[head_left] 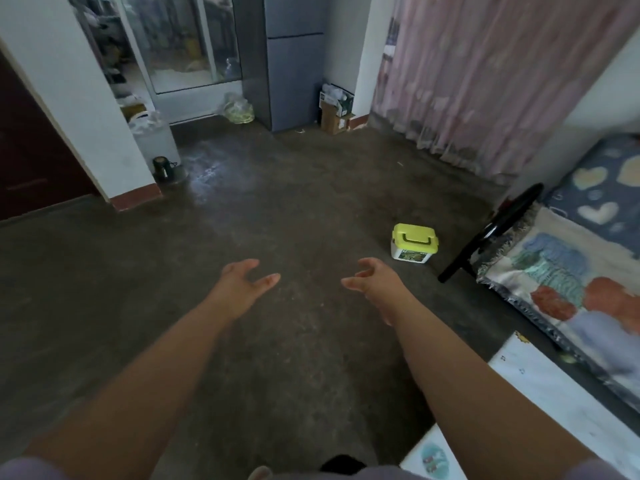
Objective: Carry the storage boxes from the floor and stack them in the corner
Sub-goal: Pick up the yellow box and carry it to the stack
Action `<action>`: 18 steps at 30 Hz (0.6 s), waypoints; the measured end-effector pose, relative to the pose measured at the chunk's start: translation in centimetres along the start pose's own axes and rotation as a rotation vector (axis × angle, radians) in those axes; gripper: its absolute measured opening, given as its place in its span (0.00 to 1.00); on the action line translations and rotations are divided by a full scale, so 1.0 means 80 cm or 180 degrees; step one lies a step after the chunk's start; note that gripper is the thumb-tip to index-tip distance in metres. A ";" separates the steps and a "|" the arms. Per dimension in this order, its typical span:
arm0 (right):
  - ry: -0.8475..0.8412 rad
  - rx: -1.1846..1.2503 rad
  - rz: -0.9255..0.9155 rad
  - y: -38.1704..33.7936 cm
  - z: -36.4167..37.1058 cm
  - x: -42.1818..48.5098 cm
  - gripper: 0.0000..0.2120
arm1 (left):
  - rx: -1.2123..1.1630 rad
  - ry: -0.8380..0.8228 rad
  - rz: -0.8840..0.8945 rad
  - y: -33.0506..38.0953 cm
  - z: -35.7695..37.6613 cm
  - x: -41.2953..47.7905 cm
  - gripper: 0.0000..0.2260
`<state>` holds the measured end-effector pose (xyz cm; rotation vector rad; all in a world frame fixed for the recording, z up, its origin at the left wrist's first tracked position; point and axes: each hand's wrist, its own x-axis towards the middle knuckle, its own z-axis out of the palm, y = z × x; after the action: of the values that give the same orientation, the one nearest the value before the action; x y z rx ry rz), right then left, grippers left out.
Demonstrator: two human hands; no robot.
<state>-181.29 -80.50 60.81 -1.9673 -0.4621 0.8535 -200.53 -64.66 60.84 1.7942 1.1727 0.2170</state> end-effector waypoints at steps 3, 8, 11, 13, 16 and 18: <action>0.0228 0.0080 0.0114 -0.011 -0.024 0.059 0.31 | 0.0015 -0.0190 0.0100 0.042 0.024 0.072 0.28; 0.0464 0.0236 0.0259 -0.023 -0.075 0.170 0.31 | 0.0209 -0.0551 0.0221 0.106 0.080 0.187 0.29; 0.0441 0.0297 0.0262 -0.029 -0.118 0.252 0.31 | 0.0287 -0.0588 0.0245 0.159 0.116 0.270 0.29; 0.0422 0.0248 0.0302 -0.035 -0.148 0.298 0.30 | 0.0336 -0.0598 0.0216 0.192 0.131 0.313 0.29; 0.0578 0.0131 0.0361 -0.052 -0.210 0.374 0.30 | 0.0312 -0.0623 0.0219 0.253 0.164 0.388 0.29; 0.0669 0.0065 0.0414 -0.065 -0.243 0.417 0.29 | 0.0290 -0.0718 0.0252 0.285 0.185 0.425 0.29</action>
<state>-144.11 -68.99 59.25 -2.0586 -0.2041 0.7177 -159.93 -49.00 59.69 1.8918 0.9659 0.0060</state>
